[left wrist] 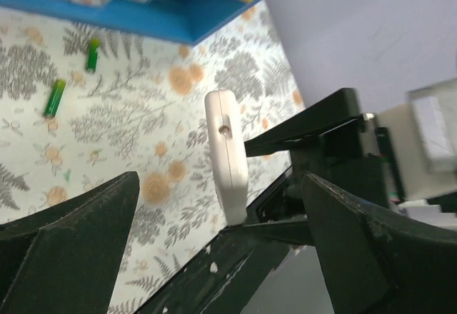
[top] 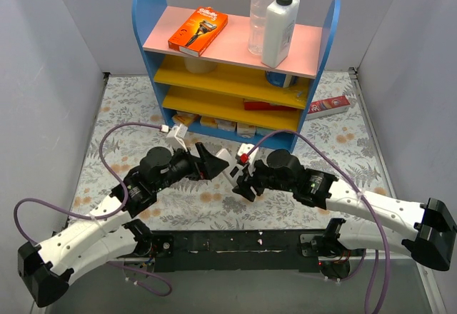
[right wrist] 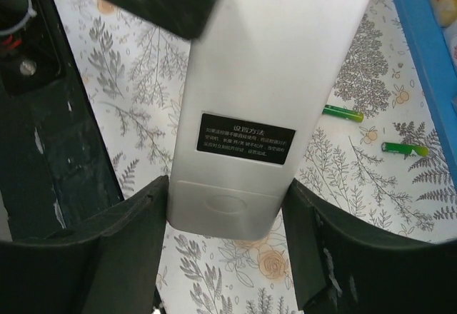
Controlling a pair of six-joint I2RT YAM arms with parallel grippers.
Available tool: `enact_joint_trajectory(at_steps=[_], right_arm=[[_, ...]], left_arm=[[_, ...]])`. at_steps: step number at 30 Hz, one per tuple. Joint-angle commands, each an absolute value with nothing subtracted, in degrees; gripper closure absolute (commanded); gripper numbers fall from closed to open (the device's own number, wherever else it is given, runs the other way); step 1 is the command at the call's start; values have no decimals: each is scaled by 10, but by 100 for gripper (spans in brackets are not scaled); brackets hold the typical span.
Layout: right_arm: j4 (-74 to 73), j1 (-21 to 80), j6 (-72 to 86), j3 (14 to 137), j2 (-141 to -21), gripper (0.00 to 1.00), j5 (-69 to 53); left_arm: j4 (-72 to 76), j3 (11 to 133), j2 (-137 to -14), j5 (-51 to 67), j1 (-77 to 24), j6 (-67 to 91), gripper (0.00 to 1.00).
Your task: Load the batteries into the remote control
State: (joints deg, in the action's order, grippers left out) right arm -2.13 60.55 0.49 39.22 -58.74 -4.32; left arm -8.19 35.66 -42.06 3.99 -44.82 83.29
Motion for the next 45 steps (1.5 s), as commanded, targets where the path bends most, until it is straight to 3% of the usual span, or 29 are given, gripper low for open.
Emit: enact_joint_trajectory(at_steps=[1,9,13,18,29,40,45], right_arm=[[-75,624,-69,439,-600,99,-34],[-106,649,-112,455,-617,99,-26],[-111,657,-124,459,-623,99,-23],[-114,665,-136,465,-630,99,-19],[-120,671,-156,474,-646,99,-13],[-113,673,-170,469,-640,99,-21],[-112,674,-176,468,-642,99,-25]], left_arm=[[-125,384,-447,78,-447,807,2],[-125,389,-471,165,-390,793,11],[-84,353,-486,315,-324,815,17],[-39,329,-503,384,-308,831,18],[-37,311,-521,416,-308,820,30],[35,254,-509,459,-292,869,50],[64,237,-492,464,-274,891,53]])
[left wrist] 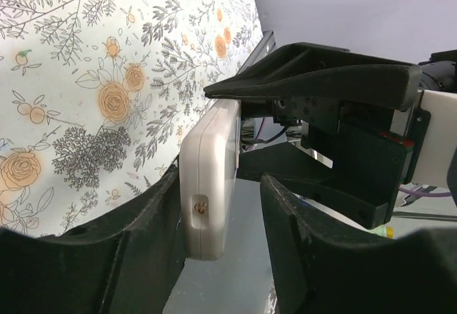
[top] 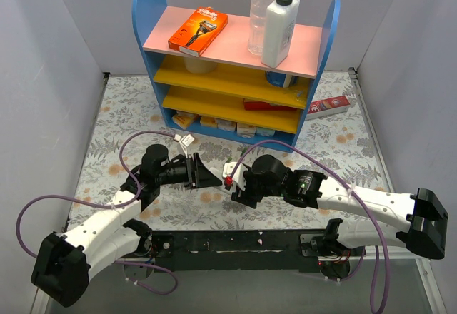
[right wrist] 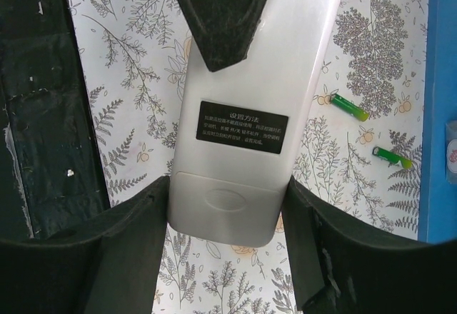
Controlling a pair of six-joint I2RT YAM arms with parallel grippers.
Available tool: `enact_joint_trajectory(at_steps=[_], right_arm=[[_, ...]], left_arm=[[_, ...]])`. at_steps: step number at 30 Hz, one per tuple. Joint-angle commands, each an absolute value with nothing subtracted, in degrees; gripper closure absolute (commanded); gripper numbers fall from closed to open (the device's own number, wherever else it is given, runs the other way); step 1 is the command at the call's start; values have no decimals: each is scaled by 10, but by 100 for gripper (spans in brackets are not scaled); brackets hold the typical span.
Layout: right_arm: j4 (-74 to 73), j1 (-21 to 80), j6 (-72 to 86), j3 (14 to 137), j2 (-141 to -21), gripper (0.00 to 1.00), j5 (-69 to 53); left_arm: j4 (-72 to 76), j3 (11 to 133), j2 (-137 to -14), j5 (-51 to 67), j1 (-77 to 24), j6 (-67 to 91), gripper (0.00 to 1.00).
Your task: Load the batteries into the remote control
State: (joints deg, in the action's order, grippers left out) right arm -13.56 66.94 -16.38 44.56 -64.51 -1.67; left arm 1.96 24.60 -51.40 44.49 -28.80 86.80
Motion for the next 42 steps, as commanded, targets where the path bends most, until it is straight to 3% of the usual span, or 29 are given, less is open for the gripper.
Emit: enact_joint_trajectory(at_steps=[1,17,20,25,27,30,31,34,37,42], right_arm=[[-111,674,-176,467,-642,99,-25],[-103,675,-180,465,-649,99,-41],[-101,676,-180,467,-652,99,-41],[-81,676,-164,458,-651,97,-30],[-60,676,-143,452,-646,88,-14],[-21,675,-97,434,-628,56,-3],[-12,676,-79,430,-616,40,17],[23,675,-5,411,-592,22,56],[34,675,96,394,-564,16,115],[36,675,276,335,-511,16,214]], left_arm=[[67,232,-490,464,-271,894,54],[119,192,-487,474,-249,923,63],[122,185,-490,474,-249,919,69],[127,173,-479,459,-249,914,88],[127,166,-471,441,-250,911,98],[130,149,-448,420,-249,912,100],[132,145,-440,406,-249,919,100],[162,113,-412,379,-250,960,100],[204,66,-385,355,-249,1000,100],[258,6,-344,327,-250,1067,100]])
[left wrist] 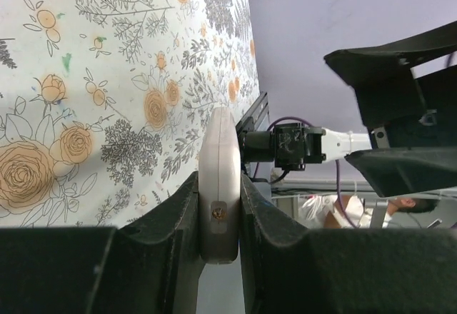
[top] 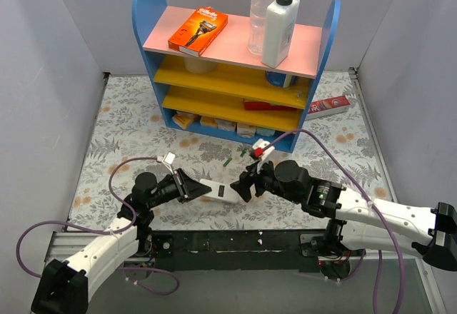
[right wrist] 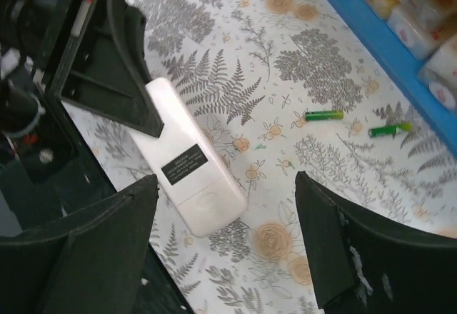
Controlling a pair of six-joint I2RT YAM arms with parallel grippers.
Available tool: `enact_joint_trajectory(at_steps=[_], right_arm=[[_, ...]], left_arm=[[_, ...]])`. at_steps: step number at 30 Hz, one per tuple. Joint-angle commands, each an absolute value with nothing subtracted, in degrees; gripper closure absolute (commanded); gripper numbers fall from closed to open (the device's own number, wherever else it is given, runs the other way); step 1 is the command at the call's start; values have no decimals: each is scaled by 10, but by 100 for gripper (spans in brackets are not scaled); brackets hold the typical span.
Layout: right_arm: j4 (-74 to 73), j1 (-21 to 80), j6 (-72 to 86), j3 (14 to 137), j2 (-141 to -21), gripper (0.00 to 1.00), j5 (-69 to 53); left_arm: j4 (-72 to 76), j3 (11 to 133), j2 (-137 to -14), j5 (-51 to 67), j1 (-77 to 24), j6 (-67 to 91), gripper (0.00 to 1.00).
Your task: Load the batteries into the remote control
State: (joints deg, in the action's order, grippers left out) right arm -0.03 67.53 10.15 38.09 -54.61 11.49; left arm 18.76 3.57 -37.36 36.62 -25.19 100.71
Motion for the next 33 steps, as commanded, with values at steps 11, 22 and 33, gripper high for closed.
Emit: enact_joint_trajectory(at_steps=[11,22,33], right_arm=[[187,675,488,224,-533,19,160],[263,675,503,186,-505,25,194],[297,675,504,204,-554,28,202]], left_arm=[[258,-22,-298,287,-253,1091,100],[259,-40,-301,287,-254,1090,100],[287,-37,-310,304,-257,1090,100]])
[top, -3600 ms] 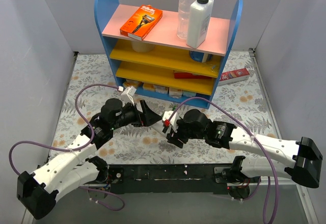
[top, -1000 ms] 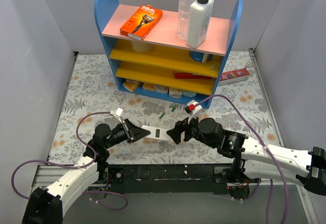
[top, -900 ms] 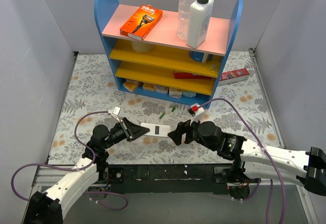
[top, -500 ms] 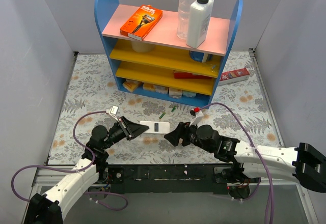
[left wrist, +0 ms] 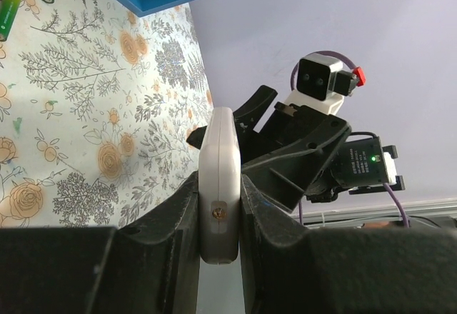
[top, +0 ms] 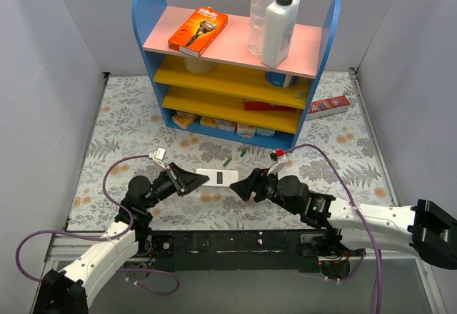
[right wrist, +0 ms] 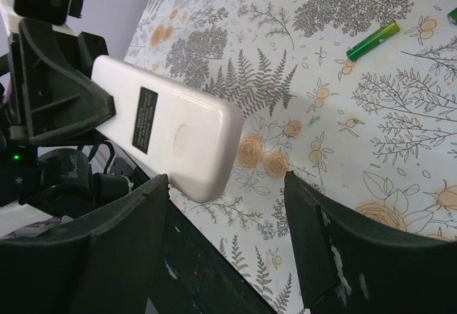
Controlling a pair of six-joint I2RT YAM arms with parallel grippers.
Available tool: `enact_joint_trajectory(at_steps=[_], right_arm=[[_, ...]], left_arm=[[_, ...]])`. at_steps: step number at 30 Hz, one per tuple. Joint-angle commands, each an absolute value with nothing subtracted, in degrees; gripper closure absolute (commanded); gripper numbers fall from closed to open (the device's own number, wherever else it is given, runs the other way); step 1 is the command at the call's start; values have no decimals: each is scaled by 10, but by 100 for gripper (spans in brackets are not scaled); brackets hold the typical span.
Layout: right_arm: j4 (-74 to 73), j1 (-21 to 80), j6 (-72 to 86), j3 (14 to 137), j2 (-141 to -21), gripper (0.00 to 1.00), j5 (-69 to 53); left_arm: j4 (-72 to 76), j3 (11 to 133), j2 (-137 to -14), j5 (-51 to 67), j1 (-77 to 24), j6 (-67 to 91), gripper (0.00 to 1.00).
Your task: Load the batteries into the remote control
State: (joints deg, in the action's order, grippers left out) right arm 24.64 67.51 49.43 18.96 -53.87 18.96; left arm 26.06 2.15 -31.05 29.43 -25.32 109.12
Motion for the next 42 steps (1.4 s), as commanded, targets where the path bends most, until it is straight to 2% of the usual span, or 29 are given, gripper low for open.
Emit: enact_joint_trajectory(at_steps=[1,17,26,30,42], right_arm=[[301,676,508,203,-555,31,204],[358,675,517,191,-561,40,228],[373,675,530,171,-577,51,218],[365,674,539,154,-568,63,227],[337,672,531,122,-515,82,255]], left_arm=[[288,-36,-311,306,-257,1092,100],[306,-41,-312,314,-263,1101,100],[351,-56,-309,319,-266,1133,100],[388,-73,-308,317,-265,1164,100],[386,-73,-309,307,-267,1168,100]])
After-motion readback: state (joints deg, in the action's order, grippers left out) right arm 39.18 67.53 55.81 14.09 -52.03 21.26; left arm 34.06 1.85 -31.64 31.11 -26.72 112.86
